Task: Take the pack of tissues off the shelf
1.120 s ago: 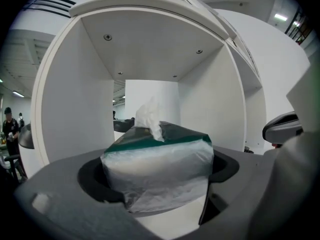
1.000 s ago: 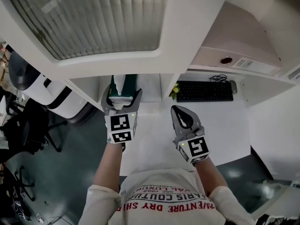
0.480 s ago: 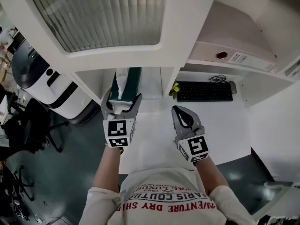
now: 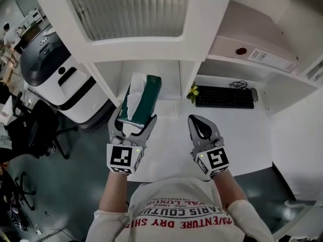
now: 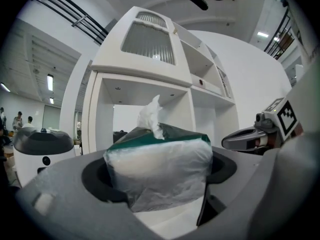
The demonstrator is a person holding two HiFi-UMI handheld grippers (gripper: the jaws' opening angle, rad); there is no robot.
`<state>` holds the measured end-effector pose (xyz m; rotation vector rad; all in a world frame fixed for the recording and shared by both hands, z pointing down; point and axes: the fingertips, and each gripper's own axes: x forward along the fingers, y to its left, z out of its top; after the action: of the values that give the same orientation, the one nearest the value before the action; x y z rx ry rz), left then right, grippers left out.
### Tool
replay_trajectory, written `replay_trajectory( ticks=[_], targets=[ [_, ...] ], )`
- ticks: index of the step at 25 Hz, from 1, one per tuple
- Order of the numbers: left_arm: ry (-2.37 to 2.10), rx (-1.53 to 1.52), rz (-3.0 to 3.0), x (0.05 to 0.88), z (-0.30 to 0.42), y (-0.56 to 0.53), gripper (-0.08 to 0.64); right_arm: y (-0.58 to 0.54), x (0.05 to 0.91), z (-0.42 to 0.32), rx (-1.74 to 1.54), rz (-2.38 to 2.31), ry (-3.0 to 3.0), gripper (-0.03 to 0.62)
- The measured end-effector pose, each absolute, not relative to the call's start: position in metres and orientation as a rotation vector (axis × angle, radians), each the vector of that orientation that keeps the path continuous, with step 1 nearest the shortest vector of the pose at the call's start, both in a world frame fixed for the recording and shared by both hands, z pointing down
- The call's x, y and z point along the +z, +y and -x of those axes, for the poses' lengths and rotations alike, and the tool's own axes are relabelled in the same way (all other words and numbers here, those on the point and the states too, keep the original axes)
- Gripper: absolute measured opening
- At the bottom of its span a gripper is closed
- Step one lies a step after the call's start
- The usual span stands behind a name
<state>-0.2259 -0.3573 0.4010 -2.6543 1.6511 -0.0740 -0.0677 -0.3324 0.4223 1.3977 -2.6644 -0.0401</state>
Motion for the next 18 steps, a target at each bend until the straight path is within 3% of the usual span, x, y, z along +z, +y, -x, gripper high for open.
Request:
replay_trajectory(
  ticks=[18],
  targets=[
    [1.537, -0.093, 2.704, 0.425, 0.233, -0.288, 0.440, -0.296, 0.418, 0.088, -0.132, -1.282, -2.771, 0.002]
  ],
)
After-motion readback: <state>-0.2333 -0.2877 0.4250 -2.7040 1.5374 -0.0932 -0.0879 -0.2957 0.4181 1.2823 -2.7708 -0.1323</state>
